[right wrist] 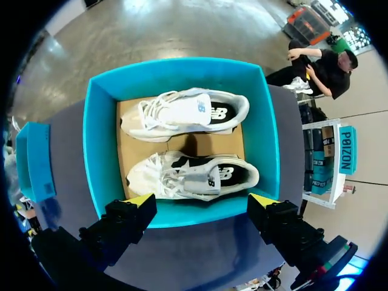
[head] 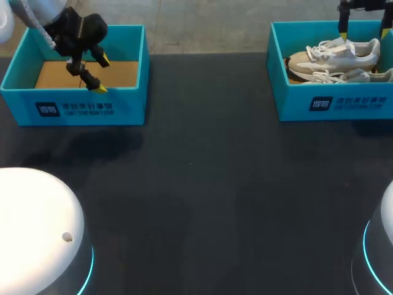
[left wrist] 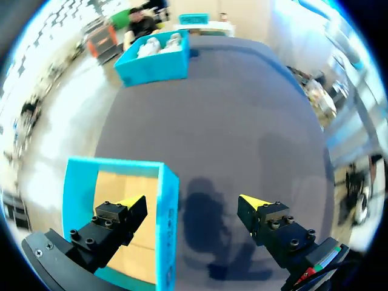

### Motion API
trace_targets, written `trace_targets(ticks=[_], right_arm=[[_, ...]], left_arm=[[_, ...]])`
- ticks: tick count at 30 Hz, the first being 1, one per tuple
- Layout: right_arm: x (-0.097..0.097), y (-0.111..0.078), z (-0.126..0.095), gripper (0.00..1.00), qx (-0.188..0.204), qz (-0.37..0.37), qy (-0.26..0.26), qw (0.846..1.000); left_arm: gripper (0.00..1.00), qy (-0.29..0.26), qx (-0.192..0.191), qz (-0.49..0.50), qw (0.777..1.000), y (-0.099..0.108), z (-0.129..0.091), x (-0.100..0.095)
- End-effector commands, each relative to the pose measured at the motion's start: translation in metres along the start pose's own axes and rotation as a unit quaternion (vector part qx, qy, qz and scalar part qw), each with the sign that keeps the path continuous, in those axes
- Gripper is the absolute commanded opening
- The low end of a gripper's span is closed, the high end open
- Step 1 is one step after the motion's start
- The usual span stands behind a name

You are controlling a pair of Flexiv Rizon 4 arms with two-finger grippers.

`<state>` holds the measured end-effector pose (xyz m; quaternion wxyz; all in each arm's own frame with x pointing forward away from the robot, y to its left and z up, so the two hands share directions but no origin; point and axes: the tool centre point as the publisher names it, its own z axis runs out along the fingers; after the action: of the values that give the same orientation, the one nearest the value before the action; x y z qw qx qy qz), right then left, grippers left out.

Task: Take the shoe out of the shoebox, open the shoe tongue, remove and reinsert the insole, then place the shoe into the shoebox

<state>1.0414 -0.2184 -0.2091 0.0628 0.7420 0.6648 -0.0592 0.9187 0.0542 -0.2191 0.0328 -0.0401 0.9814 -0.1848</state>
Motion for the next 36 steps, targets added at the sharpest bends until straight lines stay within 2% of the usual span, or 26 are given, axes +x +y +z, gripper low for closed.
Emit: trace_targets(ticks=[1, 9, 10, 15, 17, 22, 24, 28, 33, 36], right_arm=[[0.000, -0.014, -0.002, 1.00, -0.010, -0.008, 0.003, 1.000], [-0.003, -0.029, -0.002, 1.00, -0.002, -0.024, 0.005, 1.000], [-0.003, -0.030, -0.001, 1.00, 0.000, -0.021, 0.006, 1.000], [-0.004, -0.035, 0.002, 1.00, 0.005, -0.012, 0.009, 1.000], [-0.003, -0.038, 0.003, 1.00, 0.004, -0.009, 0.005, 1.000], [-0.003, -0.046, 0.005, 1.00, 0.000, -0.005, 0.012, 1.000], [-0.005, -0.050, 0.007, 1.00, 0.000, -0.004, 0.013, 1.000], [-0.006, -0.057, 0.007, 1.00, -0.014, -0.004, 0.017, 1.000], [-0.006, -0.067, 0.001, 1.00, -0.043, -0.022, 0.023, 0.999], [-0.006, -0.074, 0.001, 1.00, -0.048, -0.029, 0.030, 0.998]], left_arm=[[1.00, -0.056, -0.079, -0.274, 0.957, -0.004, -0.001, 0.005], [1.00, -0.056, -0.079, -0.274, 0.957, -0.004, -0.001, 0.005], [1.00, -0.048, -0.088, -0.291, 0.952, -0.003, -0.001, 0.005], [1.00, -0.043, -0.079, -0.453, 0.887, -0.014, -0.011, -0.007], [1.00, -0.032, -0.070, -0.523, 0.849, -0.018, -0.017, -0.010], [1.00, -0.052, -0.062, -0.609, 0.789, -0.021, -0.021, -0.012], [1.00, -0.052, -0.060, -0.635, 0.769, -0.020, -0.022, -0.012], [1.00, -0.057, -0.062, -0.663, 0.744, -0.015, -0.018, -0.011], [1.00, -0.075, -0.070, -0.696, 0.711, -0.009, -0.006, -0.013], [1.00, -0.093, -0.055, -0.717, 0.689, -0.006, 0.005, -0.017]])
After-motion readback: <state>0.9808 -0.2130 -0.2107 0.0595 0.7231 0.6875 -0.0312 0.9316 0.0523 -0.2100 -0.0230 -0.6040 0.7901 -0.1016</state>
